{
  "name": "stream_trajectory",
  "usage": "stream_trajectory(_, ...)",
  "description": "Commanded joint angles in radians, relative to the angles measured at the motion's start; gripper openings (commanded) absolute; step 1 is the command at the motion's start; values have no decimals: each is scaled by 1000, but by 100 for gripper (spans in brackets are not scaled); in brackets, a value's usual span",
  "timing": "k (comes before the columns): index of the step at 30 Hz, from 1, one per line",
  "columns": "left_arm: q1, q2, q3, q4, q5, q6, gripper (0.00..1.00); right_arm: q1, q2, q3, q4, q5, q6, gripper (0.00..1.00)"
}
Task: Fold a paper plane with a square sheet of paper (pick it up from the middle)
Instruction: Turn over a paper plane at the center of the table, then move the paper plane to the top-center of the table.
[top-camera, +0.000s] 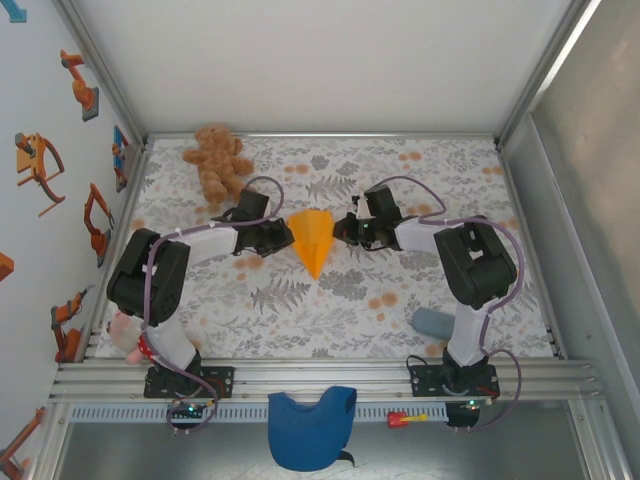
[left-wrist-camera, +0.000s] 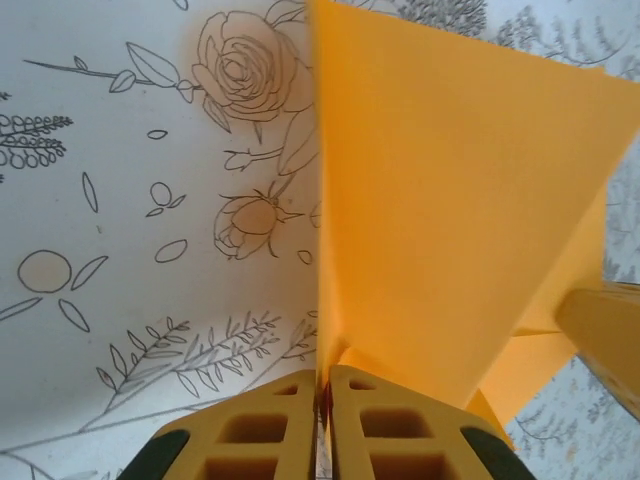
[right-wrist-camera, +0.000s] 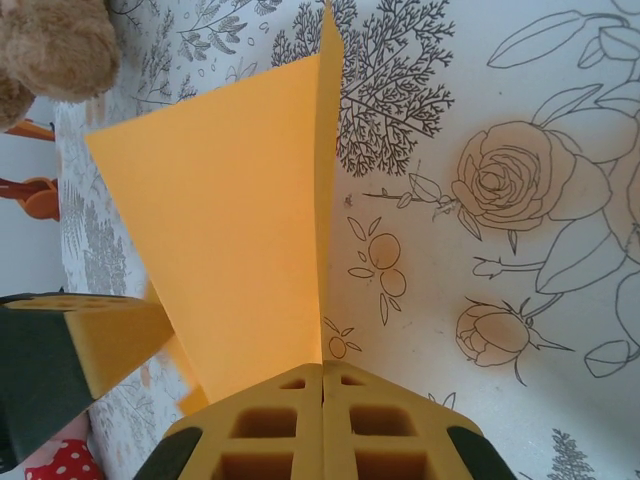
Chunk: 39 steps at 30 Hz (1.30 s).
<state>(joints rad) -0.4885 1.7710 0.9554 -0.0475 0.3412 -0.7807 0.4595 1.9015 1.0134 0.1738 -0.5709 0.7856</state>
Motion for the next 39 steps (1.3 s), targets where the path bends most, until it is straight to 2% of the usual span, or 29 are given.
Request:
stream_trajectory(1, 5, 32, 20, -35, 15, 7, 14, -5, 35, 1, 30, -37, 5, 0)
stream_trajectory(6, 5, 28, 48, -95, -17, 18, 20, -5, 51, 4, 30, -49, 4, 0)
stream_trajectory(14, -38, -121, 29, -109, -67, 31, 33, -5, 52, 6, 31, -55, 3, 0)
stream_trajectory(22, -101, -70, 54, -110, -22, 36, 44, -5, 53, 7, 30, -55, 4, 0)
stream_trajectory(34, -162, 47, 139, -125, -3, 12, 46, -4, 54, 6, 30, -52, 5, 0)
stream_trajectory(39, -193, 85, 192, -231, -93, 8, 46, -5, 54, 5, 27, -49, 6, 0)
